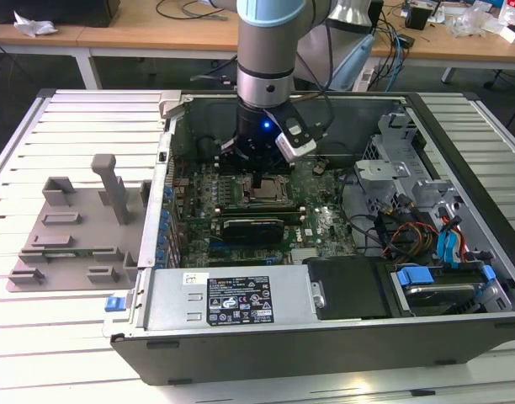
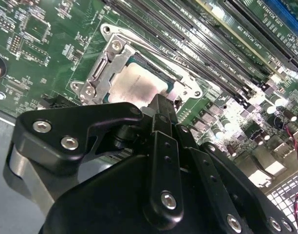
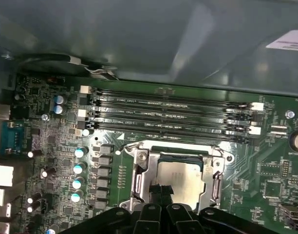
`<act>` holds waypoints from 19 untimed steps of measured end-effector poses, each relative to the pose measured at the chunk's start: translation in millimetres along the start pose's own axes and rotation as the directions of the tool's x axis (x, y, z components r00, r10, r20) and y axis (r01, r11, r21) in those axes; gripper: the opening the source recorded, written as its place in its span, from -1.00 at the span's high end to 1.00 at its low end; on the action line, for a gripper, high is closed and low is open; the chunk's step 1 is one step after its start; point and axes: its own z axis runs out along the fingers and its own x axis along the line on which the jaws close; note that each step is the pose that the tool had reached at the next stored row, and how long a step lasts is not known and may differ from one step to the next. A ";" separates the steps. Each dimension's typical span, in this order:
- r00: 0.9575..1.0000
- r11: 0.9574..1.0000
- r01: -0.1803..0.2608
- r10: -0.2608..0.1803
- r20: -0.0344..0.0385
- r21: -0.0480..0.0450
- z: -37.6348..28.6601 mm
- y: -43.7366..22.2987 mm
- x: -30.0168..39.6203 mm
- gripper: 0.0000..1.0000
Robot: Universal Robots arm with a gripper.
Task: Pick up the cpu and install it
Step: 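Close the cpu cover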
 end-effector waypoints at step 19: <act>1.000 1.000 0.000 0.000 0.000 0.002 4.4 0.4 2.6 0.79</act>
